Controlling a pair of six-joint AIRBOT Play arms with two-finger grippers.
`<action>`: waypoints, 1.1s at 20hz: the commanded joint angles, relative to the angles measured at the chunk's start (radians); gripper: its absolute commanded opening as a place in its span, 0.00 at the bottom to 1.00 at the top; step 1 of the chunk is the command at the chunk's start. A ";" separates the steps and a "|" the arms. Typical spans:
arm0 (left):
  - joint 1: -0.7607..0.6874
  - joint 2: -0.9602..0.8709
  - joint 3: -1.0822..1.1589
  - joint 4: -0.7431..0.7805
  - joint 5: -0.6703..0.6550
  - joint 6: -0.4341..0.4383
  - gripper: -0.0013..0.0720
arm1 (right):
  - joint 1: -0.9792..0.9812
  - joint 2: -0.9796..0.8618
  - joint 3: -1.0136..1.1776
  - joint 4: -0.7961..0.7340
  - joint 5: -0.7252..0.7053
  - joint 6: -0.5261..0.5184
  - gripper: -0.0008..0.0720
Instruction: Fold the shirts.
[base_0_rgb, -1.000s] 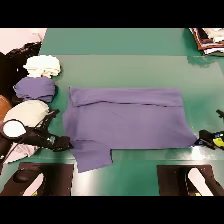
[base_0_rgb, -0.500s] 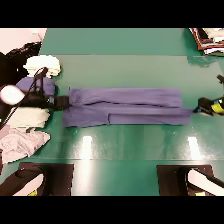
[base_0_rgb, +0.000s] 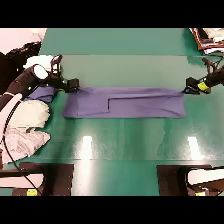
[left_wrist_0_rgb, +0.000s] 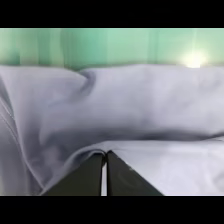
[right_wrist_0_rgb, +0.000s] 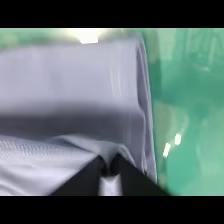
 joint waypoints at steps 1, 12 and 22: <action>0.000 -0.041 0.073 0.000 0.017 0.005 0.06 | -0.037 -0.084 0.093 0.137 0.023 -0.028 0.54; 0.000 -0.039 0.147 -0.085 -0.130 0.026 0.06 | -0.209 -0.088 -0.091 0.165 0.159 -0.185 0.82; -0.117 -0.055 0.148 -0.154 -0.100 0.064 0.06 | -0.144 -0.166 -0.206 0.371 0.128 -0.283 0.53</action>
